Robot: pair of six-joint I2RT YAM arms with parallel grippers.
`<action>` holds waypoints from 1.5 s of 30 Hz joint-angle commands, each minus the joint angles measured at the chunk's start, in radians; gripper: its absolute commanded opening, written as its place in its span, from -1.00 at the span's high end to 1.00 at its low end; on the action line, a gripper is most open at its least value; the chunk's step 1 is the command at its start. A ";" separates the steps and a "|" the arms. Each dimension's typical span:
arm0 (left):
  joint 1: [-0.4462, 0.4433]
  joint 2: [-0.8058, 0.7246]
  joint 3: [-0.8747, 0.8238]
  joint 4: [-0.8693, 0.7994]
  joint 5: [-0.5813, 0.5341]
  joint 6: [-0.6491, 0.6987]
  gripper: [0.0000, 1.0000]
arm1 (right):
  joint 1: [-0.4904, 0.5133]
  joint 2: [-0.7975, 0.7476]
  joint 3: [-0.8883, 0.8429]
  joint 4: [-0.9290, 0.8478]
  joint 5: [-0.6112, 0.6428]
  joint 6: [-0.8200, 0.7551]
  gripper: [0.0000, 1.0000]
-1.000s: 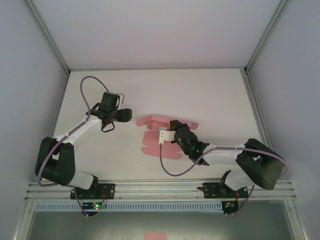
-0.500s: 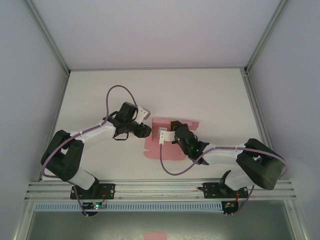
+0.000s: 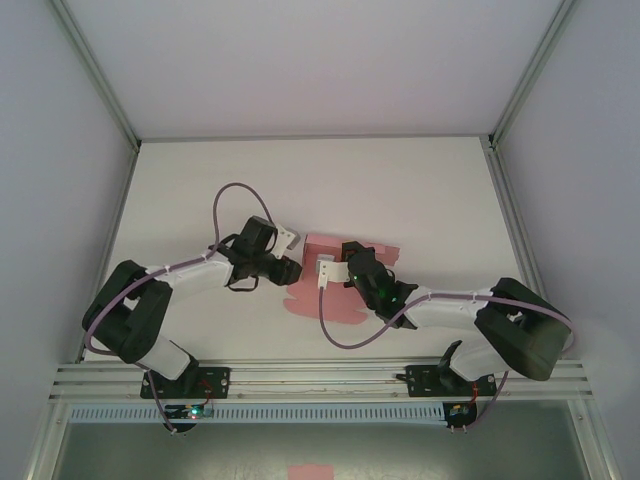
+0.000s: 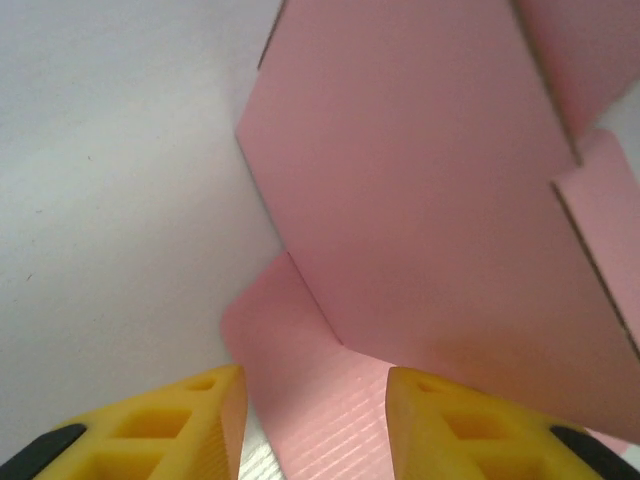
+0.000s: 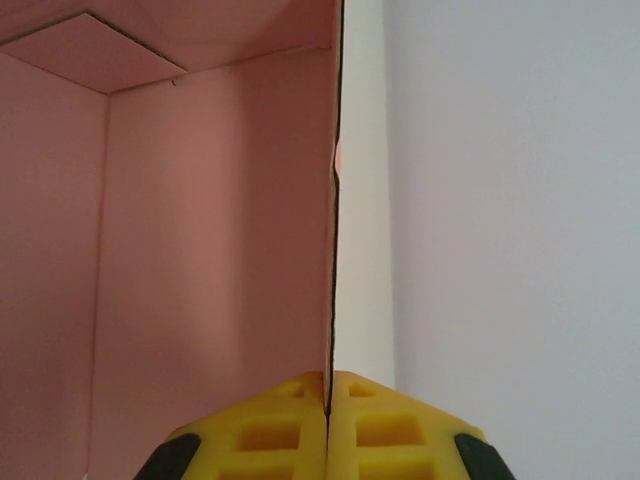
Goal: Assemble paper box
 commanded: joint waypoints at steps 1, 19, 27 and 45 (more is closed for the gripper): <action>-0.013 -0.014 -0.081 0.223 0.062 -0.073 0.12 | 0.014 -0.019 0.020 -0.061 -0.013 -0.003 1.00; -0.012 0.059 0.066 0.113 0.079 0.100 0.15 | -0.004 0.042 0.058 -0.225 0.014 0.002 1.00; -0.010 0.001 -0.010 0.173 -0.086 -0.018 0.11 | -0.002 -0.019 0.074 -0.267 0.002 0.028 1.00; -0.013 0.092 0.159 0.050 -0.136 0.184 1.00 | -0.092 -0.069 0.187 -0.448 -0.055 0.052 0.61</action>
